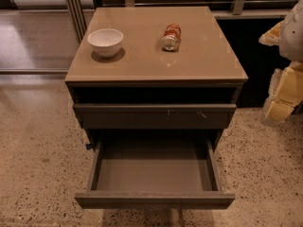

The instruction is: Place coke can into middle drawer

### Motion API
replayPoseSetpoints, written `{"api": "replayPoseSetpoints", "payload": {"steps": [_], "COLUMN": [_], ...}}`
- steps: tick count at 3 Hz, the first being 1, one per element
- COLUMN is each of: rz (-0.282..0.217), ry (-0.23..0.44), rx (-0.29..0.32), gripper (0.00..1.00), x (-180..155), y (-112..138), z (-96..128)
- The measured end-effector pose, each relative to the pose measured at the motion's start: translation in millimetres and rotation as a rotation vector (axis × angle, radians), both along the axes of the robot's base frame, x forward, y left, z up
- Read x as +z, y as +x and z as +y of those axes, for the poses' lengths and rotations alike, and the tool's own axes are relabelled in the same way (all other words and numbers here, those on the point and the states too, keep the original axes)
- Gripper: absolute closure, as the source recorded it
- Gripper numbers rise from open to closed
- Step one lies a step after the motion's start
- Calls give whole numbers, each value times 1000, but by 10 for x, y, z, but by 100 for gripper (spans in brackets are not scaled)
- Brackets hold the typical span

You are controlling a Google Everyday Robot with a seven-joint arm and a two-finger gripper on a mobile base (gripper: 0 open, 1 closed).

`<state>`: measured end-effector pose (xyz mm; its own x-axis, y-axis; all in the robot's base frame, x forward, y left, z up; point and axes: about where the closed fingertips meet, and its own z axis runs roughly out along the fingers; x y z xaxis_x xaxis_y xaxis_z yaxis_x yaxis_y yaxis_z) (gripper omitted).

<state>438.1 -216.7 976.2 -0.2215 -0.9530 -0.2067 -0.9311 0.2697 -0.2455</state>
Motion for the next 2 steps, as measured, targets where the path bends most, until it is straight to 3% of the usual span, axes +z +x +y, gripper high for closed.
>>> {"api": "replayPoseSetpoints", "payload": {"steps": [1,2], "rz": [-7,-29], "ry": [3,37], "rx": [-3,-66], "gripper": [0,0], "x": [11,32], "y": [9,195], "z": [2,-81]}}
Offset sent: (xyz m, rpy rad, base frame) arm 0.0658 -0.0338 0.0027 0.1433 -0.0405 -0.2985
